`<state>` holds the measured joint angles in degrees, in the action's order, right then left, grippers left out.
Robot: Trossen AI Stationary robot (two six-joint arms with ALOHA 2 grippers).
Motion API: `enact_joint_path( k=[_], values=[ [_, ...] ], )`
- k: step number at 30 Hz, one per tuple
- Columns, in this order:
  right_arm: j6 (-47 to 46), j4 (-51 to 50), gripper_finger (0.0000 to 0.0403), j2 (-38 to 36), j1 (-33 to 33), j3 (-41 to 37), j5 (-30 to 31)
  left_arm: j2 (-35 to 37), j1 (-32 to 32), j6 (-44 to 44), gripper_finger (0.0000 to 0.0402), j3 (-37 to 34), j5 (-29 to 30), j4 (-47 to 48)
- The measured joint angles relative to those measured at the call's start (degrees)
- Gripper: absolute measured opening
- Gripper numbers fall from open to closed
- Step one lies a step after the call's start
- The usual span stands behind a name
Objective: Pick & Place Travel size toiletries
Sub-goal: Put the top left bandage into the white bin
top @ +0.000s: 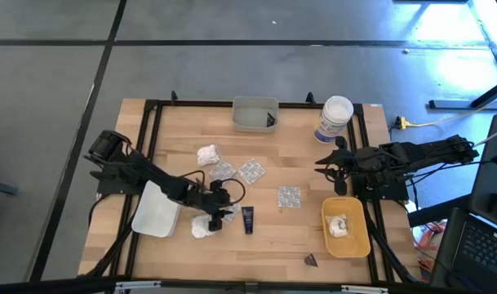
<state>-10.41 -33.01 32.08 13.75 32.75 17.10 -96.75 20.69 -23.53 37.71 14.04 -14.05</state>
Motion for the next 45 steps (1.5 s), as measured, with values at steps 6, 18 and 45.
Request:
enact_joint_path(
  k=[6,18,45],
  values=[
    [0.0,0.0,0.0101,0.0,0.0,0.0,0.0,-2.1,0.0,0.7,0.0129,0.0,0.0,-1.2],
    [0.0,0.0,0.0091,0.0,0.0,0.0,0.0,-2.1,-0.3,6.2,0.0129,6.4,6.0,5.4],
    [0.0,0.2,0.0149,0.0,0.0,0.0,0.0,0.4,-7.7,-2.3,0.0129,14.2,16.2,29.3]
  ],
)
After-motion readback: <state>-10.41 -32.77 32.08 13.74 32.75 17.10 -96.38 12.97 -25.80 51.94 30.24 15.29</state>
